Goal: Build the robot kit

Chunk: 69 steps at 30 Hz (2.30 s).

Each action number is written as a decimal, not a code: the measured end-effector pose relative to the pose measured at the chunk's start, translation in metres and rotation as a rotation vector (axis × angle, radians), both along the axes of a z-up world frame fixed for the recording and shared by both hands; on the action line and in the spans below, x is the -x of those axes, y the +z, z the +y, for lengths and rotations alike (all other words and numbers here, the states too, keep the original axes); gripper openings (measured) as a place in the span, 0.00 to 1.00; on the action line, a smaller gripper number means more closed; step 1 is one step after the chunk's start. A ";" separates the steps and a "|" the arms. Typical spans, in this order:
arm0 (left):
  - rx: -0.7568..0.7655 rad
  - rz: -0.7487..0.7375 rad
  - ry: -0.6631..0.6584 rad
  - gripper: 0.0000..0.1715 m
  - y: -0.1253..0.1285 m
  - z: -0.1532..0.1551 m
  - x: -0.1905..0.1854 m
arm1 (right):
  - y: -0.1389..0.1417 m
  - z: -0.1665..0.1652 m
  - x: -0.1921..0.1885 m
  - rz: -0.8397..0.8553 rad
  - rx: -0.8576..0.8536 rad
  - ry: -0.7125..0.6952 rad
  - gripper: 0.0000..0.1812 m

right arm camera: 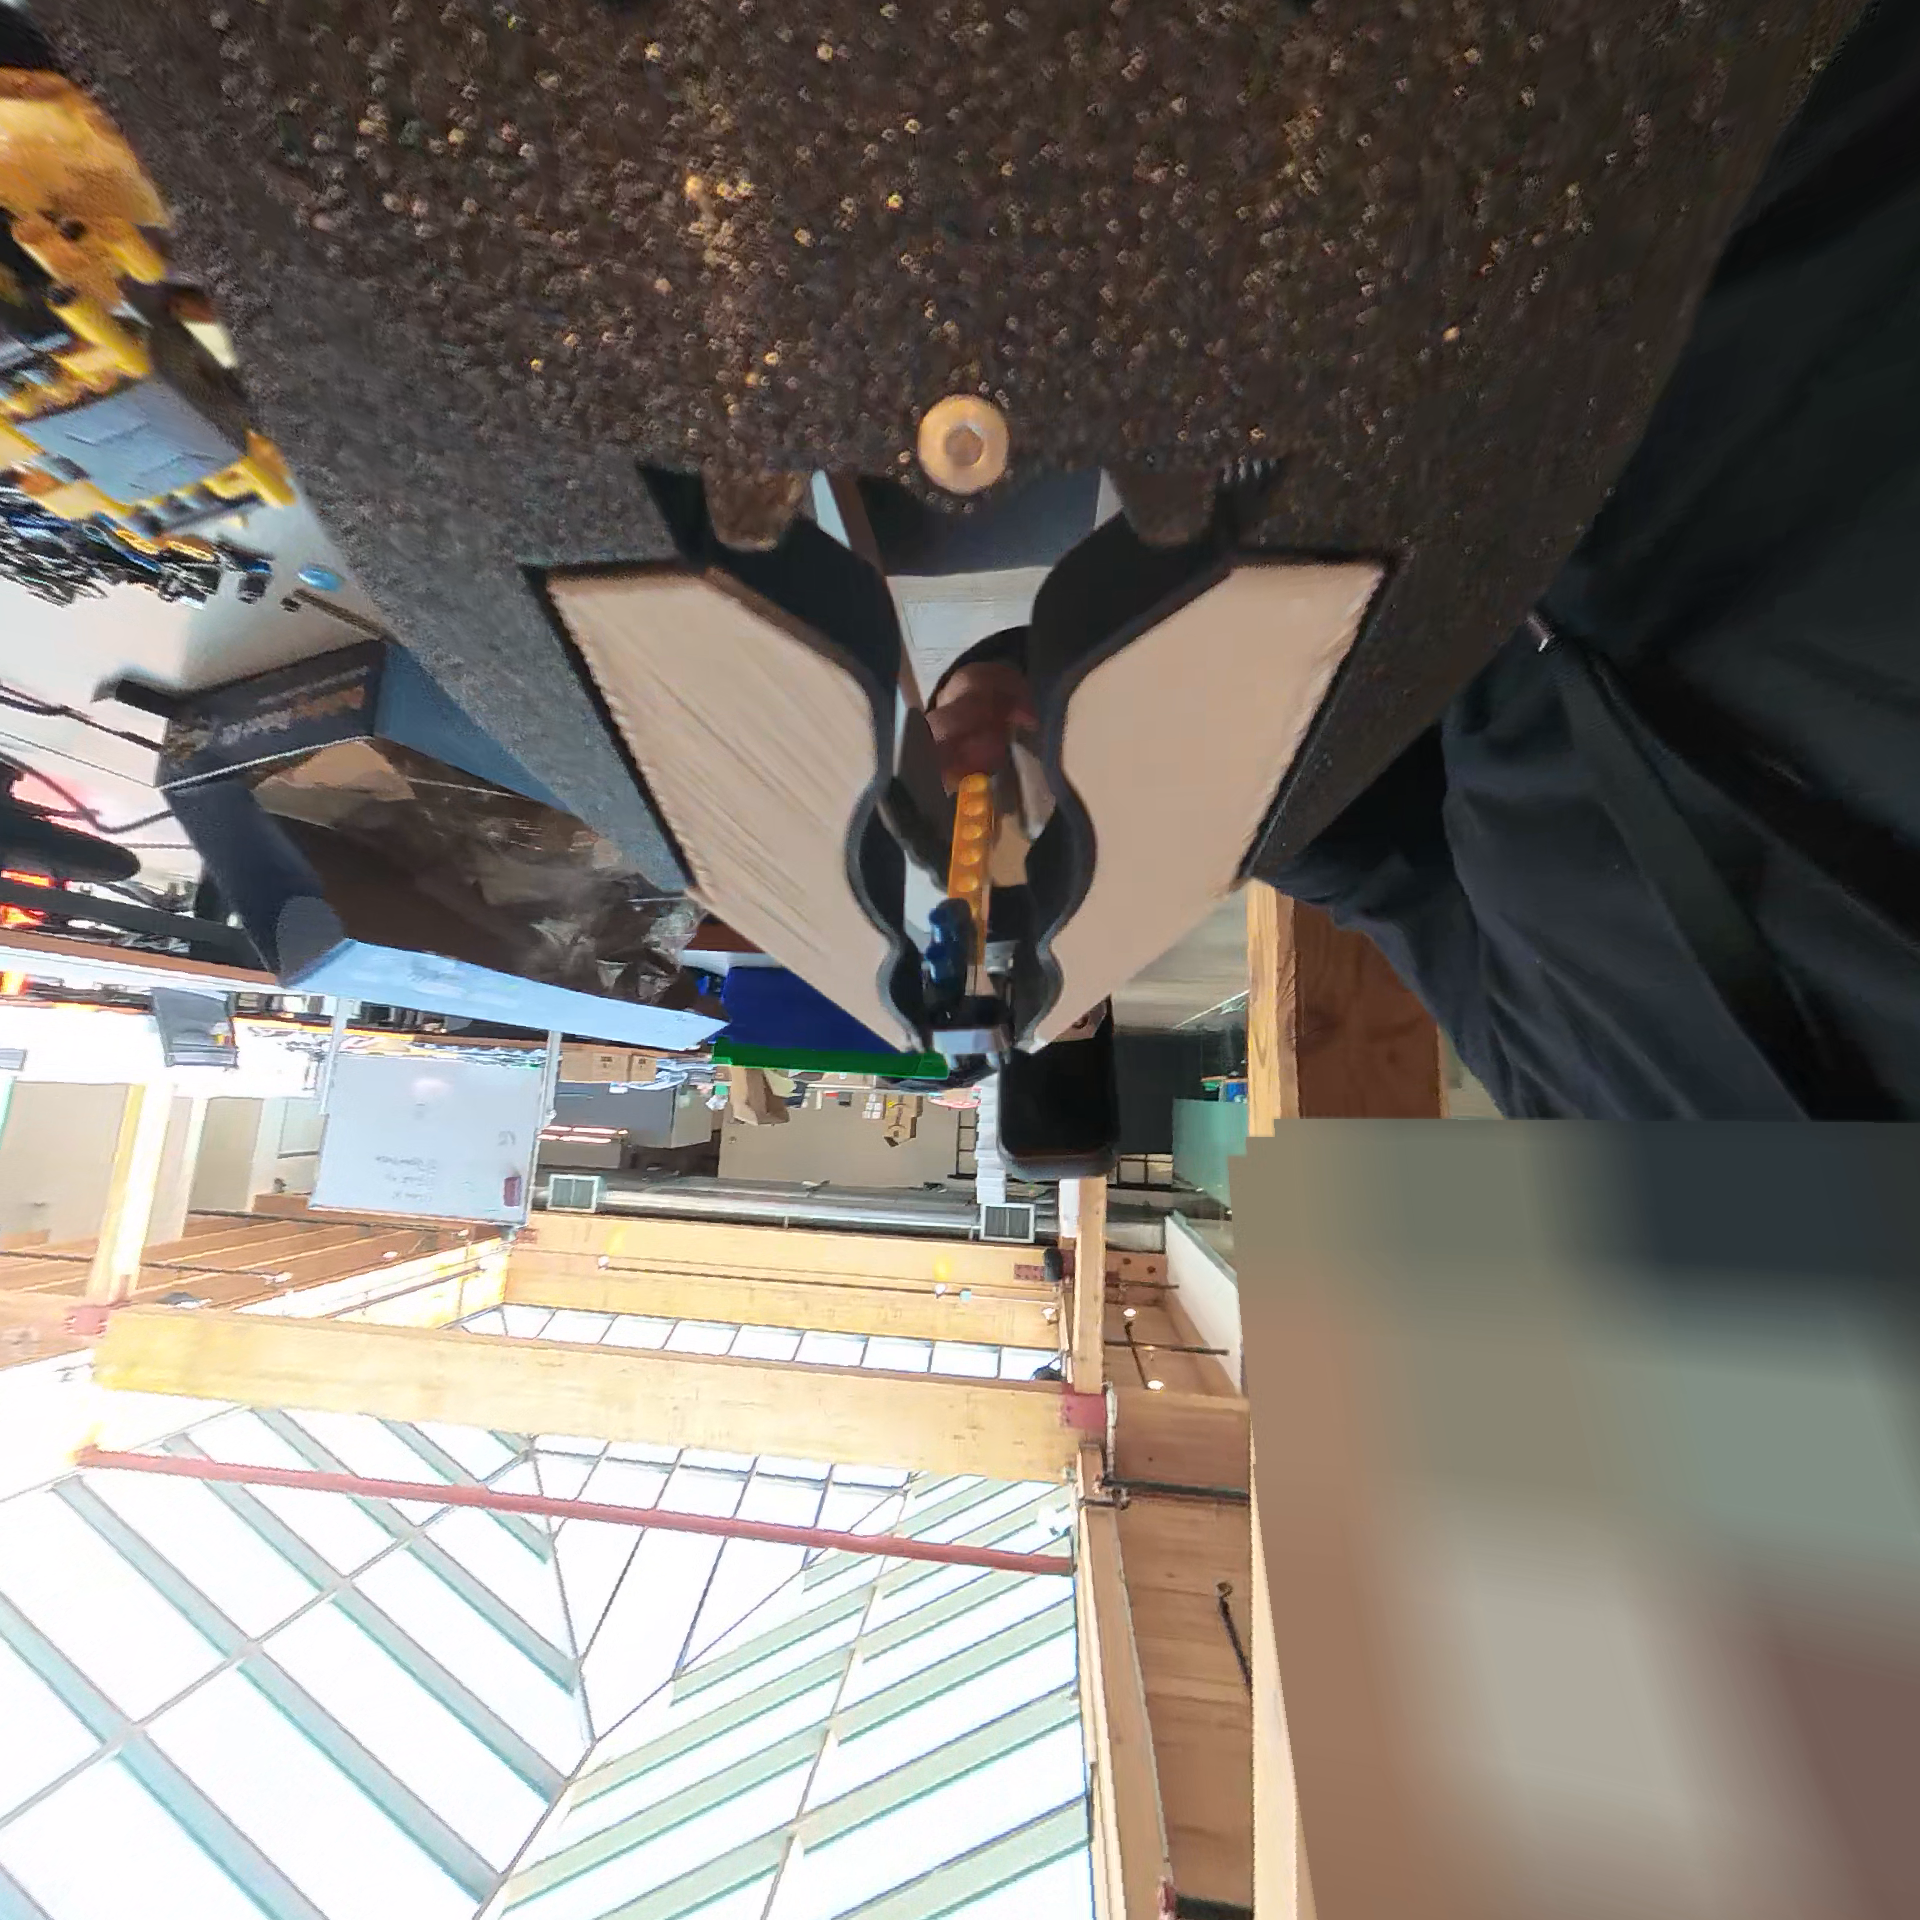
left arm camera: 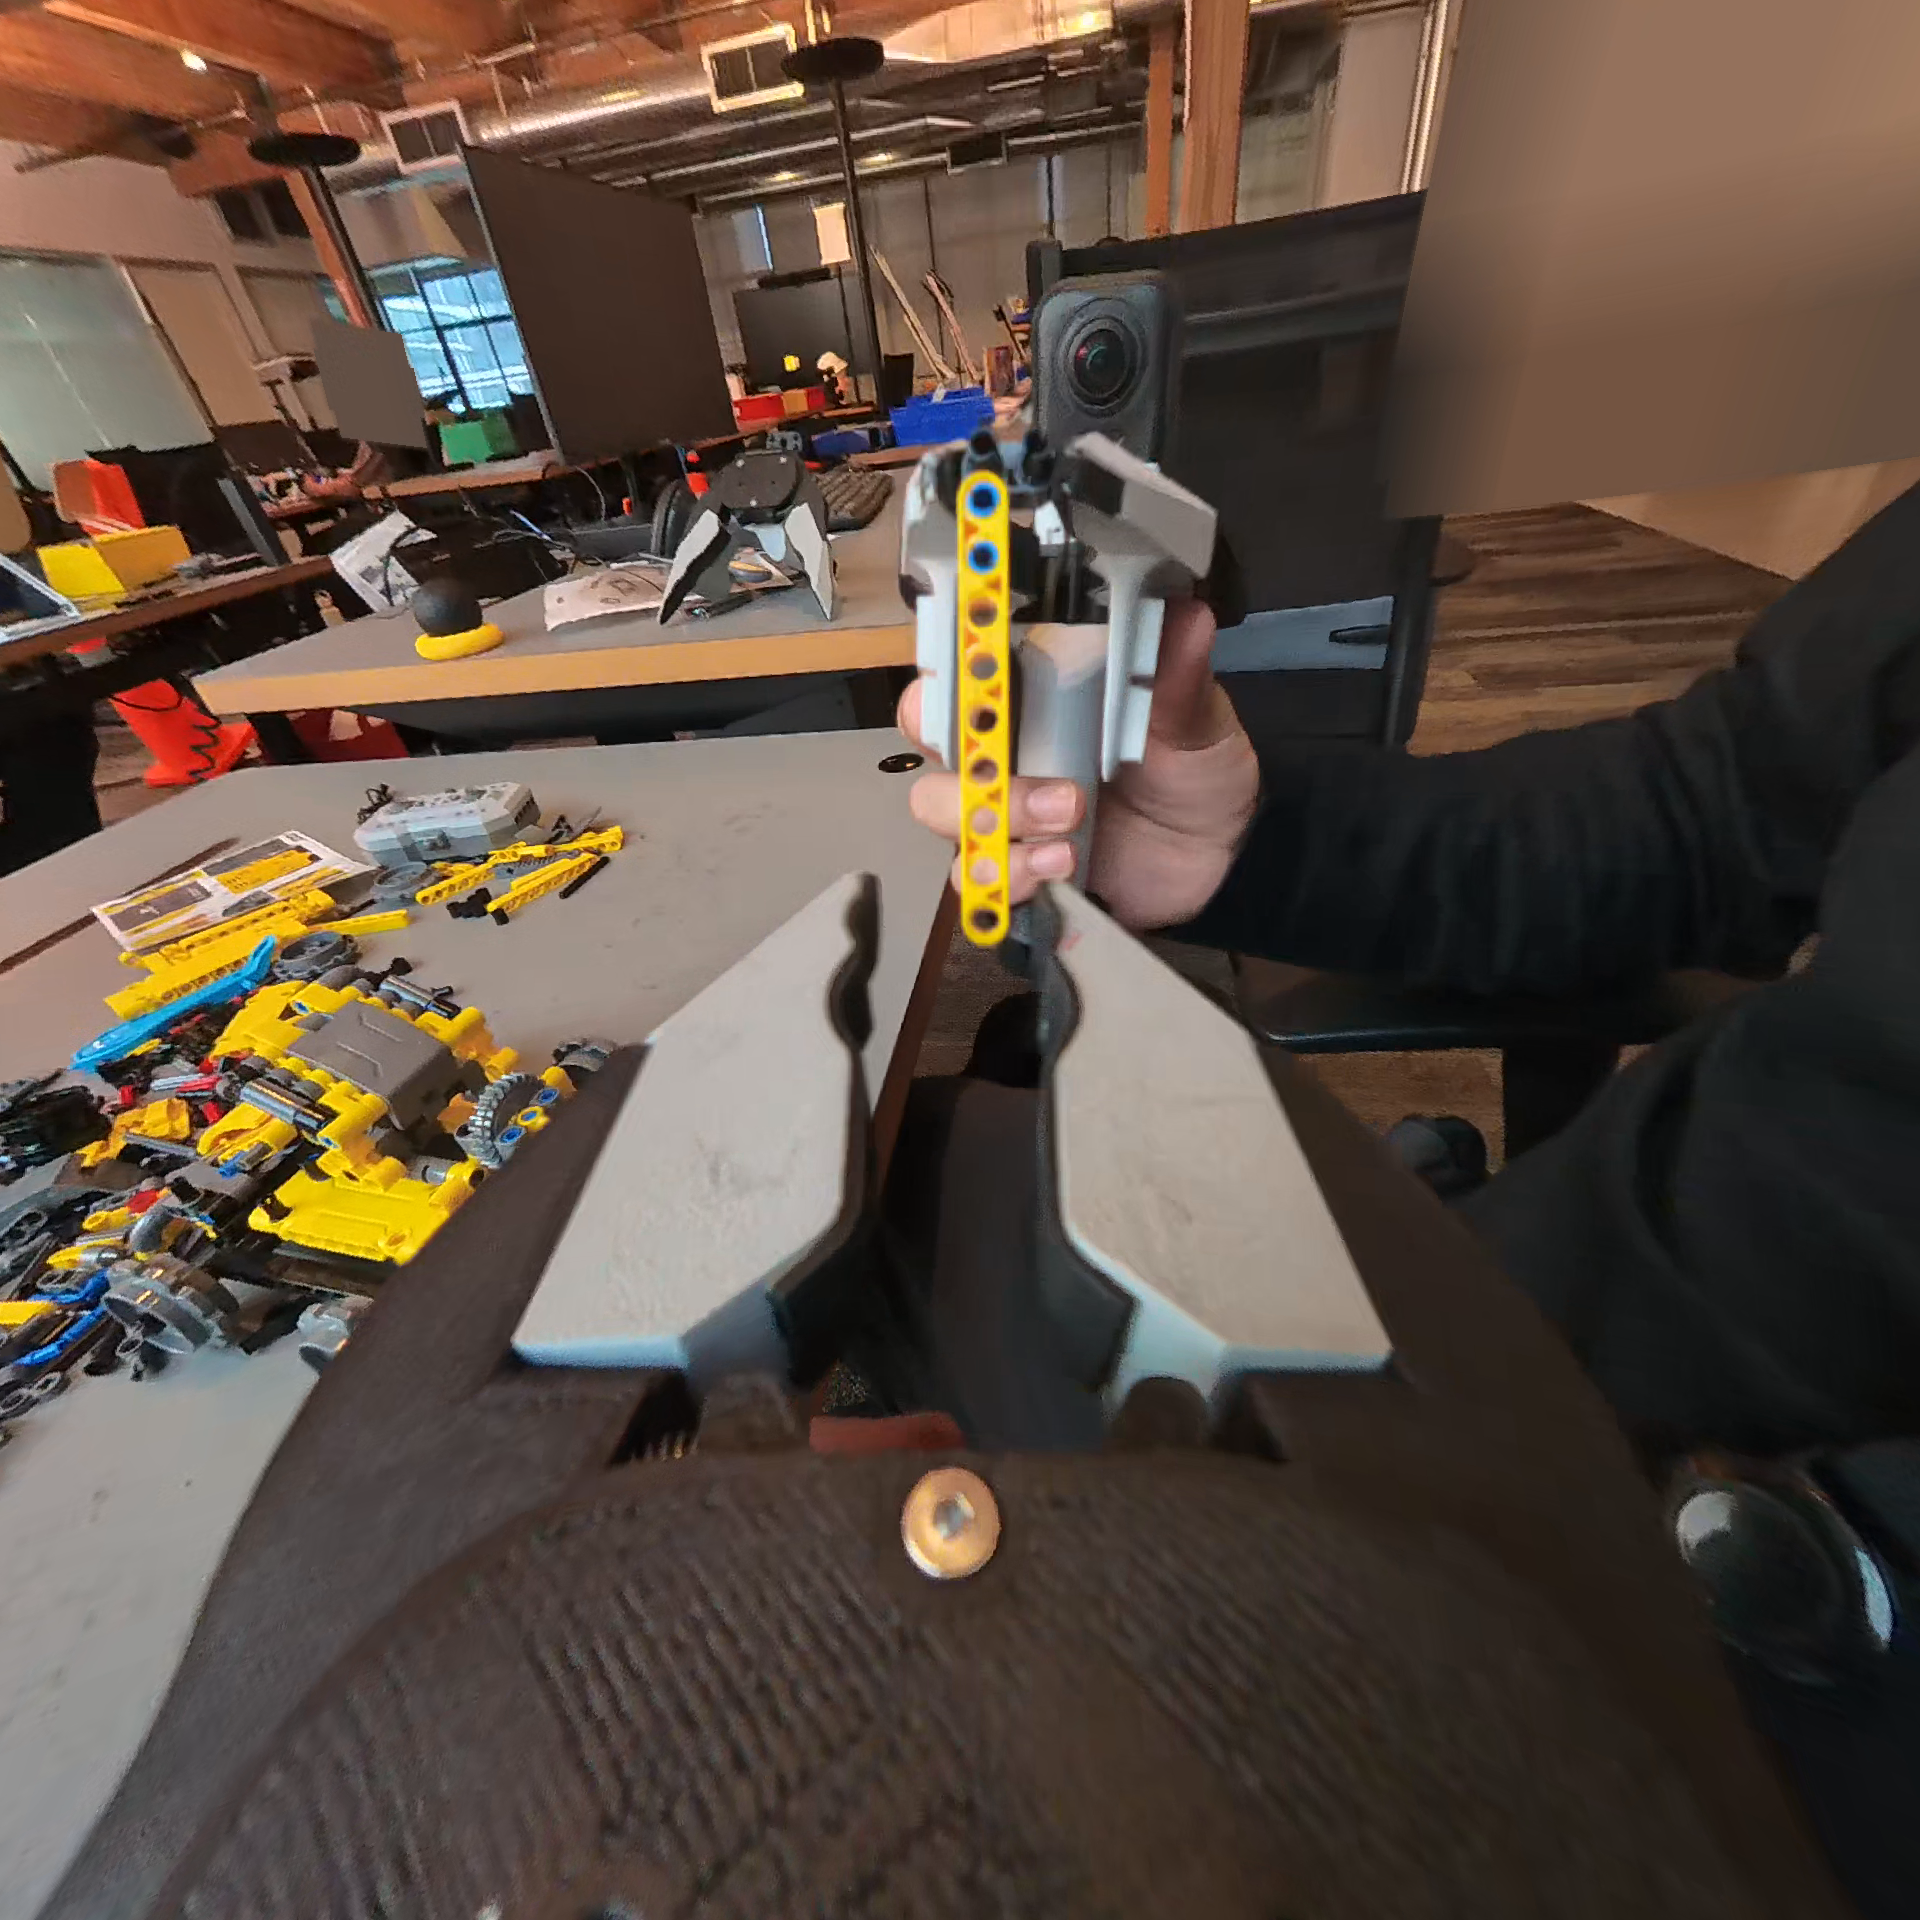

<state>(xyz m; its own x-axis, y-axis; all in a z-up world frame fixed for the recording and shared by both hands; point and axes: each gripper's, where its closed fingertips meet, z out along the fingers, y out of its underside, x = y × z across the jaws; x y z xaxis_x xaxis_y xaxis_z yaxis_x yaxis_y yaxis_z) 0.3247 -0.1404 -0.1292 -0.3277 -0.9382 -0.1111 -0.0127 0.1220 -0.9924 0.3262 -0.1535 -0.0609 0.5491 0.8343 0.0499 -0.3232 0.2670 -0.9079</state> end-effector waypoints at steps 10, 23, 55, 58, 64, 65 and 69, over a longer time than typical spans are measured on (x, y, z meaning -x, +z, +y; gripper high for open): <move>-0.622 0.049 0.160 0.02 -0.045 0.037 0.003 | -0.061 0.000 -0.004 -0.364 0.162 0.070 0.11; -1.076 0.079 0.244 0.03 -0.105 0.183 0.012 | -0.150 0.093 -0.165 -0.247 0.739 -0.427 0.15; -0.089 0.220 -0.133 0.45 -0.060 0.185 -0.098 | -0.165 0.197 -0.146 -0.478 0.709 -0.168 0.04; -0.093 0.263 -0.212 0.51 -0.075 0.177 -0.104 | -0.169 0.200 -0.148 -0.547 0.677 -0.210 0.04; -0.109 0.264 -0.284 0.32 -0.087 0.169 -0.105 | -0.164 0.201 -0.144 -0.524 0.653 -0.173 0.03; -0.109 0.268 -0.293 0.31 -0.089 0.169 -0.106 | -0.165 0.202 -0.144 -0.526 0.657 -0.173 0.03; -0.107 0.249 -0.314 0.29 -0.086 0.168 -0.107 | -0.166 0.202 -0.143 -0.549 0.642 -0.167 0.02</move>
<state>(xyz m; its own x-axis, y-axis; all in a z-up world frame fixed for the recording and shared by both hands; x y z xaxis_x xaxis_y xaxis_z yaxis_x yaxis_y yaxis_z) 0.4314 0.0274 -0.2153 -0.6258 -0.7755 -0.0836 -0.1968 0.2608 -0.9451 0.4697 0.0488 -0.2269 0.7033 0.7024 -0.1097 0.2039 -0.3471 -0.9154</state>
